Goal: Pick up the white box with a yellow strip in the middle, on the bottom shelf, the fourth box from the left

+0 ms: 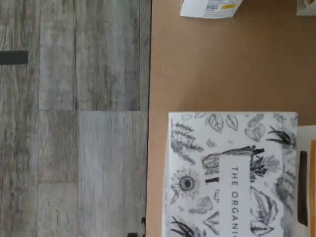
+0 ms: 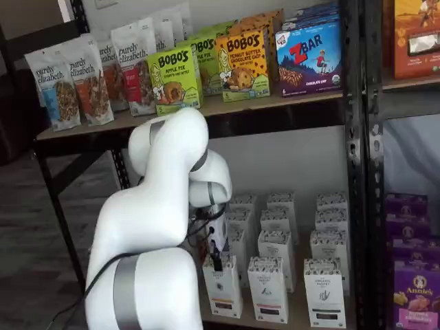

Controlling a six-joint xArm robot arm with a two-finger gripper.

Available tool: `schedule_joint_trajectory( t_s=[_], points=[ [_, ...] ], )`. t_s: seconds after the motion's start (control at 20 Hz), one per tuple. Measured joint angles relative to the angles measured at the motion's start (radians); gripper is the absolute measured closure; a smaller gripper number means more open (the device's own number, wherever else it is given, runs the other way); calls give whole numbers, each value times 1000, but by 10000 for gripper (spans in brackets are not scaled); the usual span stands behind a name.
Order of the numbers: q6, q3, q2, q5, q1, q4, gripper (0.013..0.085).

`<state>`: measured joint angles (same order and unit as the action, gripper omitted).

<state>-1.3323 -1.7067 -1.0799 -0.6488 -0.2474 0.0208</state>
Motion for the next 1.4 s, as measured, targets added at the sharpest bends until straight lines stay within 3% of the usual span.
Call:
schedule_joint_trajectory(
  t_s=[0.55, 1.4],
  points=[
    [44, -62, -67, -10, -2, -52, 130],
    [45, -62, -106, 70, 4, -59, 130]
  ],
)
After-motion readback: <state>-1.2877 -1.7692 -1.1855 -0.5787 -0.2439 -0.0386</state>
